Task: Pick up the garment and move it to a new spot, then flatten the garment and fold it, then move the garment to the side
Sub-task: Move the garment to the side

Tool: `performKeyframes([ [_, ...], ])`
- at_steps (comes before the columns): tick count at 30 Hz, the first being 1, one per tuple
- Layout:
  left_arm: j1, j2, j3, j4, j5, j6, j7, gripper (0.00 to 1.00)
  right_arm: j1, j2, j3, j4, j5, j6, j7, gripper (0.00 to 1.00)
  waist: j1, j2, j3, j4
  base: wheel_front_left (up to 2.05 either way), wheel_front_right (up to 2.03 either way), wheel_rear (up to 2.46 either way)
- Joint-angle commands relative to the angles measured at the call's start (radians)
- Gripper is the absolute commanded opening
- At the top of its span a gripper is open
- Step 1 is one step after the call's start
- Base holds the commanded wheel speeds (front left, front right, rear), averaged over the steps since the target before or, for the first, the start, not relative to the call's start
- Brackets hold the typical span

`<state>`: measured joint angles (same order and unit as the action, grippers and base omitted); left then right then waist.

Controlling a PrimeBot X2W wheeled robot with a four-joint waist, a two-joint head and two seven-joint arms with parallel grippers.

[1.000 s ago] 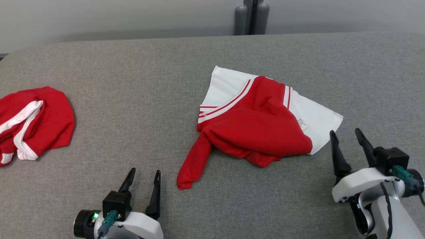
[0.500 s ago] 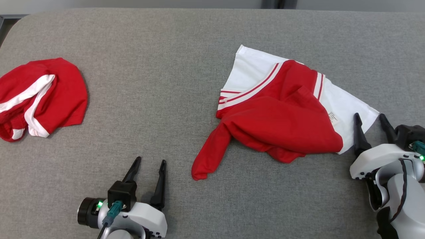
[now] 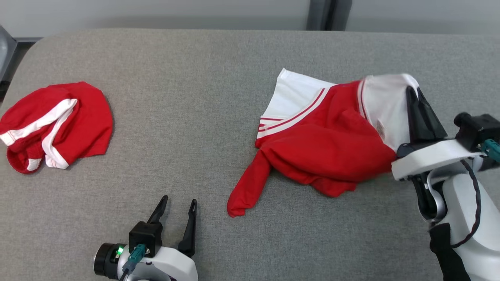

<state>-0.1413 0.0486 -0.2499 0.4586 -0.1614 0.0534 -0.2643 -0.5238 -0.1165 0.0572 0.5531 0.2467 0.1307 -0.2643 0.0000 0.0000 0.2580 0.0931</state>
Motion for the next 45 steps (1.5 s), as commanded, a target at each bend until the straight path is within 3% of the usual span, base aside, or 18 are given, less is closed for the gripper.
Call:
performKeyframes([
  [1, 0.016, 0.004, -0.007, 0.005, -0.017, -0.003, 0.0, 1.0, -0.016, -0.013, 0.054, -0.103, 0.042, 0.0, 0.0, 0.0, 0.0, 0.0, -0.049, 0.004, 0.0, 0.0, 0.0],
  [6, 0.038, 0.004, -0.032, 0.018, -0.039, 0.004, 0.0, 1.0, -0.109, -0.019, 0.205, -0.269, 0.109, 0.0, 0.0, 0.0, 0.0, 0.0, -0.108, 0.024, 0.0, 0.0, 0.0],
  [9, 0.05, 0.004, -0.038, 0.024, -0.049, 0.005, 0.0, 1.0, -0.163, -0.011, 0.259, -0.296, 0.14, 0.0, 0.0, 0.0, 0.0, 0.0, -0.123, 0.037, 0.0, 0.0, 0.0],
  [17, 0.057, 0.004, -0.094, 0.036, -0.091, 0.012, 0.0, 1.0, -0.435, 0.038, 0.388, -0.222, 0.209, 0.0, 0.0, 0.0, 0.0, 0.0, -0.127, 0.129, 0.0, 0.0, 0.0],
  [22, 0.059, 0.003, -0.122, 0.041, -0.116, 0.028, 0.0, 1.0, -0.578, 0.059, 0.323, -0.191, 0.226, 0.0, 0.0, 0.0, 0.0, 0.0, -0.12, 0.173, 0.0, 0.0, 0.0],
  [27, 0.068, 0.003, -0.119, 0.04, -0.123, 0.04, 0.0, 1.0, -0.615, 0.061, 0.203, -0.166, 0.187, 0.0, 0.0, 0.0, 0.0, 0.0, -0.118, 0.173, 0.0, 0.0, 0.0],
  [30, 0.061, 0.004, -0.109, 0.033, -0.121, 0.044, 0.0, 1.0, -0.542, 0.032, 0.169, -0.135, 0.16, 0.0, 0.0, 0.0, 0.0, 0.0, -0.108, 0.151, 0.0, 0.0, 0.0],
  [37, 0.02, 0.004, -0.104, 0.028, -0.1, 0.034, 0.0, 1.0, -0.273, -0.12, 0.108, 0.026, 0.15, 0.0, 0.0, 0.0, 0.0, 0.0, -0.065, 0.092, 0.0, 0.0, 0.0],
  [43, 0.0, 0.004, -0.089, 0.036, -0.078, 0.026, 0.0, 1.0, -0.083, -0.161, -0.039, 0.145, 0.136, 0.0, 0.0, 0.0, 0.0, 0.0, -0.045, 0.053, 0.0, 0.0, 0.0],
  [44, -0.001, 0.004, -0.084, 0.038, -0.073, 0.024, 0.0, 1.0, -0.065, -0.158, -0.06, 0.16, 0.132, 0.0, 0.0, 0.32, 0.0, 0.0, -0.045, 0.046, 0.0, 0.0, 0.0],
  [45, 0.0, 0.004, -0.079, 0.039, -0.07, 0.021, 0.0, 1.0, -0.051, -0.153, -0.083, 0.168, 0.127, 0.0, 0.0, 1.0, 0.0, 0.0, -0.047, 0.039, 0.0, 0.0, 0.0],
])
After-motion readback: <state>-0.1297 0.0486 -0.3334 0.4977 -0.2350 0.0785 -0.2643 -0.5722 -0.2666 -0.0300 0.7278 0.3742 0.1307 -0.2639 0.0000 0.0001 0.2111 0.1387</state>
